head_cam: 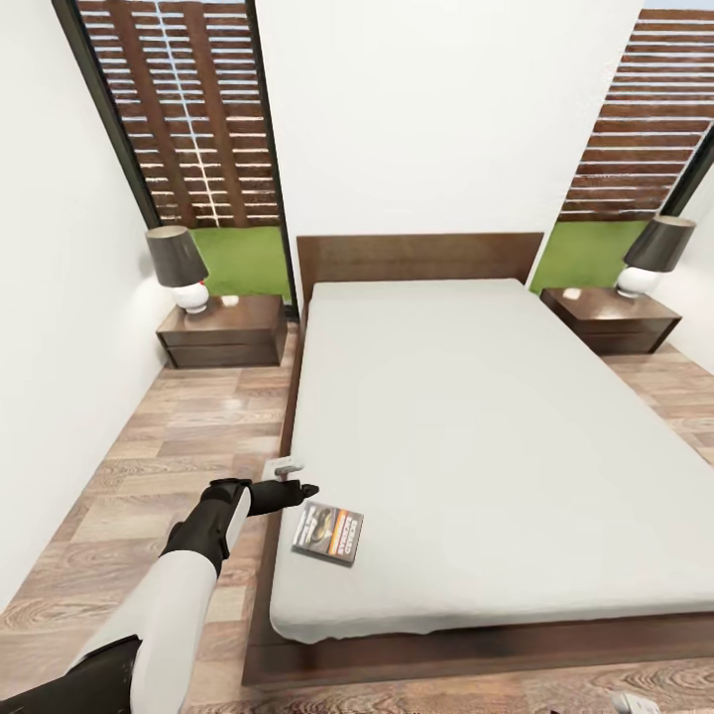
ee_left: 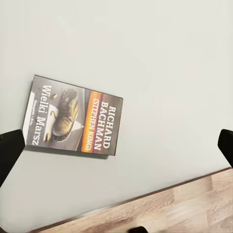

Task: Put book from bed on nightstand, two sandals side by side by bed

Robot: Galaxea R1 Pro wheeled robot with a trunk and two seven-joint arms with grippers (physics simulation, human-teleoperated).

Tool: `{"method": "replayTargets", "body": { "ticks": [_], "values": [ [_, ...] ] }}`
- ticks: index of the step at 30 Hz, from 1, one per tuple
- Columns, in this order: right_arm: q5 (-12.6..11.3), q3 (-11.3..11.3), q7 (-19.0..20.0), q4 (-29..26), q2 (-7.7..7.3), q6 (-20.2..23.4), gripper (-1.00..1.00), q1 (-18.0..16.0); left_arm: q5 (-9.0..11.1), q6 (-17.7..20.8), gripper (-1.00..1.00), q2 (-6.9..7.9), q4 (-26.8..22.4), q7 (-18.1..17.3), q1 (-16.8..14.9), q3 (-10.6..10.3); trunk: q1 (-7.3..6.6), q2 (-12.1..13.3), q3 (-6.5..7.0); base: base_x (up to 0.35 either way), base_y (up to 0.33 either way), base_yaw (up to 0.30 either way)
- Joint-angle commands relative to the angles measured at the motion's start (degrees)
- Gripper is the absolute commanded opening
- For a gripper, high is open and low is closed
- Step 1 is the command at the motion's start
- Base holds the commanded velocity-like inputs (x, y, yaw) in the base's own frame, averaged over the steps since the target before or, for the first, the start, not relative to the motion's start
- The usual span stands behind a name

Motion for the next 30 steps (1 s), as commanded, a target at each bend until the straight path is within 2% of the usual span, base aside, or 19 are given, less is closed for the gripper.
{"method": "replayTargets", "body": {
  "ticks": [1, 30],
  "values": [
    [-0.4, 0.5, 0.2, 0.0, -0.03, -0.2, 1.0, 0.0, -0.6, 0.3, 1.0, -0.11, -0.1, -0.5, -0.1, 0.5, 0.03, -0.1, -0.2, 0.0, 0.0, 0.0],
    [-0.4, 0.5, 0.1, 0.1, 0.06, -0.4, 1.0, 0.0, -0.6, 0.3, 1.0, -0.18, -0.1, -0.5, -0.1, 0.5, 0.03, -0.1, -2.8, 0.0, 0.0, 0.0]
  ]
}}
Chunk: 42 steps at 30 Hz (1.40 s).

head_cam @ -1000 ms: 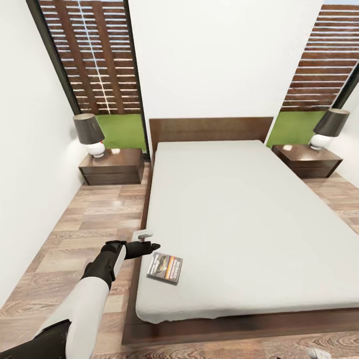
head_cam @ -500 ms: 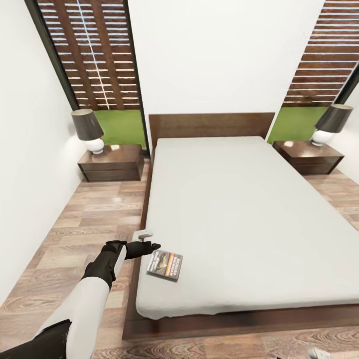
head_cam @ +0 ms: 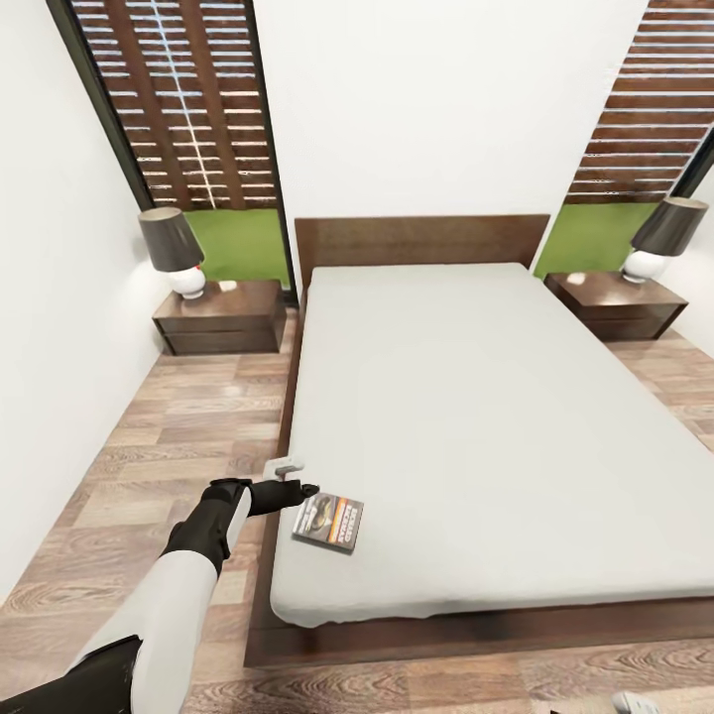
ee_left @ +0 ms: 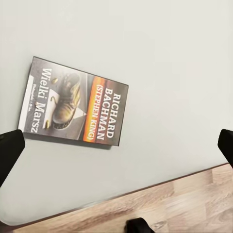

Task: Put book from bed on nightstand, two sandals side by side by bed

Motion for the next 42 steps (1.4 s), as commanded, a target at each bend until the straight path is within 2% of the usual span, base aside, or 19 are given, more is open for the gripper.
{"method": "replayTargets", "body": {
  "ticks": [1, 10, 13, 15, 16, 18, 21, 25, 42],
  "values": [
    [-0.4, 0.5, 0.2, 0.0, -0.02, -0.2, 1.0, 0.0, -0.6, 0.3, 1.0, -0.08, -0.1, -0.5, -0.1, 0.5, 0.03, -0.1, -0.19, 0.0, 0.0, 0.0],
    [-0.4, 0.6, 0.2, 0.0, -0.02, -0.2, 1.0, 0.0, -0.6, 0.3, 1.0, -0.13, -0.1, -0.5, -0.1, 0.4, 0.03, -0.1, -1.0, 0.0, 0.0, 0.0],
    [-0.4, 0.5, 0.2, 0.0, -0.02, -0.2, 1.0, 0.0, -0.5, 0.3, 1.0, -0.1, -0.1, -1.9, -0.1, 0.5, 0.03, -0.1, -1.27, 0.0, 0.0, 0.0],
    [-0.4, 0.5, 0.2, 0.0, -0.02, -0.2, 1.0, 0.0, -0.5, 0.3, 1.0, -0.02, -0.1, -5.4, -0.1, 0.5, 0.03, -0.1, -1.45, 0.0, 0.0, 0.0],
    [-0.4, 0.5, 0.2, 0.0, -0.02, -0.2, 1.0, 0.0, -0.5, 0.2, 1.0, 0.11, -0.1, -10.9, -0.1, 0.6, 0.03, -0.1, -1.54, 0.0, 0.0, 0.0],
    [-0.4, 0.6, 0.2, 0.0, -0.02, -0.2, 1.0, 0.0, -0.7, 0.1, 1.0, 0.3, -0.1, -17.7, -0.1, 0.6, 0.03, -0.1, -1.72, 0.0, 0.0, 0.0],
    [-0.4, 0.6, 0.2, 0.0, -0.02, -0.2, 1.0, 0.0, -0.8, 0.0, 1.0, 0.43, -0.1, -21.6, -0.1, 0.7, 0.03, -0.1, -1.99, 0.0, 0.0, 0.0],
    [-0.4, 0.6, 0.2, 0.0, -0.02, -0.3, 1.0, 0.0, -0.9, -0.1, 1.0, 0.44, -0.1, -22.8, -0.1, 0.6, 0.03, -0.1, -2.34, 0.0, 0.0, 0.0],
    [-0.4, 0.5, 0.1, 0.0, -0.02, -0.3, 1.0, 0.0, -0.9, -0.1, 1.0, 0.39, -0.1, -22.9, -0.1, 0.6, 0.03, -0.1, -3.87, 0.004, 0.0, 0.0]
  ]
}}
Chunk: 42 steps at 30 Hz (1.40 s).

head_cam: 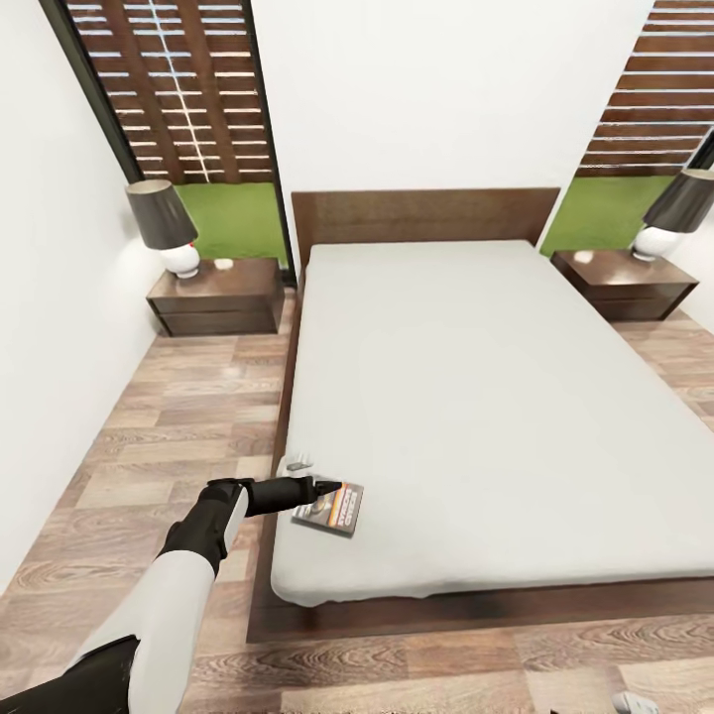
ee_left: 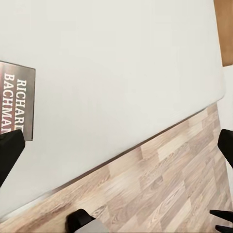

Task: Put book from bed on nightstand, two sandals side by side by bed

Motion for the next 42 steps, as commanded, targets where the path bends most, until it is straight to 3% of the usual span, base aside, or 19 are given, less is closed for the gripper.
{"method": "replayTargets", "body": {
  "ticks": [1, 42],
  "values": [
    [-0.4, 0.5, 0.2, 0.0, -0.02, -0.2, 1.0, 0.0, -0.5, 0.4, 1.0, -0.1, -0.1, -0.5, -0.1, 0.5, 0.03, -0.1, -0.19, 0.003, 0.0, 0.0],
    [-0.4, 0.5, 0.2, 0.0, -0.02, -0.2, 1.0, 0.0, -0.4, 0.4, 1.0, -0.01, -0.2, -0.5, 0.0, 0.6, 0.03, -0.1, -3.86, 0.108, 0.0, 0.0]
  ]
}}
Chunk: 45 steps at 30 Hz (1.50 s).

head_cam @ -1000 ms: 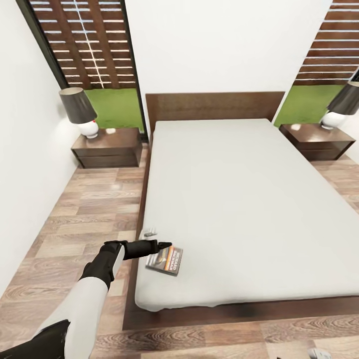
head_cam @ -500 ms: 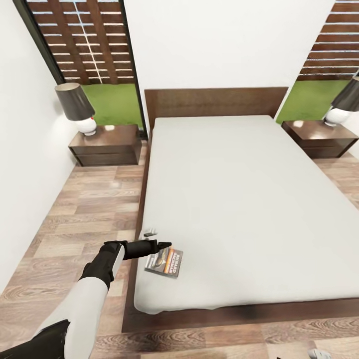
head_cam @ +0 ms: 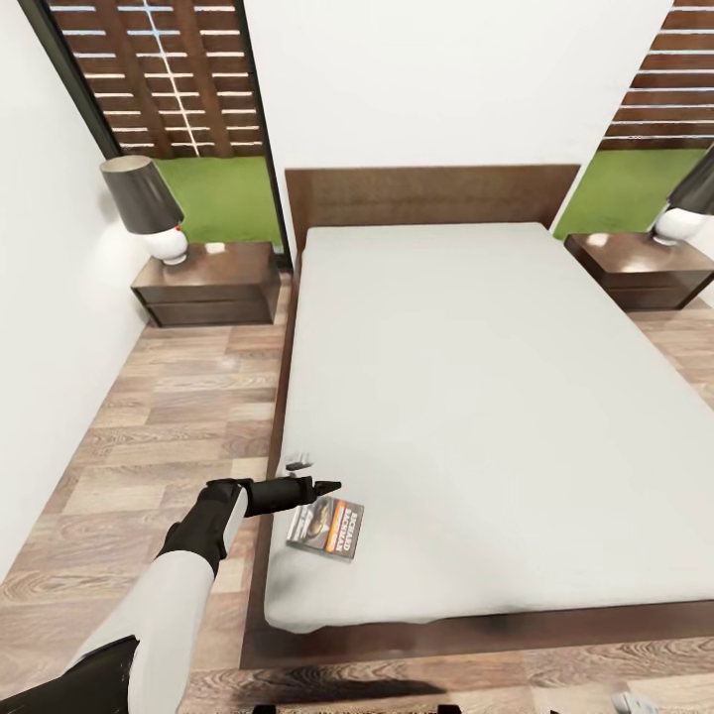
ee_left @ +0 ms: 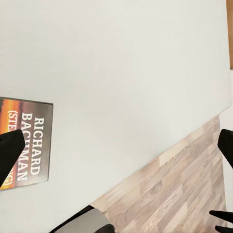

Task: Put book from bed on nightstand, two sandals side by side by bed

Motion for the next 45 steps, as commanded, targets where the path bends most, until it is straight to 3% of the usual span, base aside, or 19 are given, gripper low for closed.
{"method": "replayTargets", "body": {
  "ticks": [1, 24, 33, 45],
  "values": [
    [-0.4, 0.5, 0.2, 0.0, -0.02, -0.2, 1.0, 0.0, -0.5, 0.4, 1.0, -0.1, -0.1, -0.5, -0.1, 0.5, 0.03, -0.1, -0.18, 0.002, 0.0, 0.0],
    [-0.4, 0.5, 0.1, 0.0, -0.02, -0.2, 1.0, 0.0, -0.4, 0.6, 1.0, -0.04, -0.5, -0.7, -0.1, 0.4, 0.03, -0.1, -2.24, 0.0, 0.0, 0.0],
    [-0.4, 0.5, 0.1, 0.0, -0.02, -0.2, 1.0, 0.0, -0.1, 4.2, 1.0, 1.08, -4.5, -0.9, -0.3, 1.1, 0.03, -0.1, -3.05, 0.0, 0.0, 0.0],
    [-0.4, 0.5, 0.1, 0.0, -0.02, -0.2, 1.0, 0.0, -0.1, 2.7, 1.0, 0.96, -5.1, -0.8, -0.3, 1.4, 0.03, -0.1, -3.74, 0.0, 0.0, 0.0]
  ]
}}
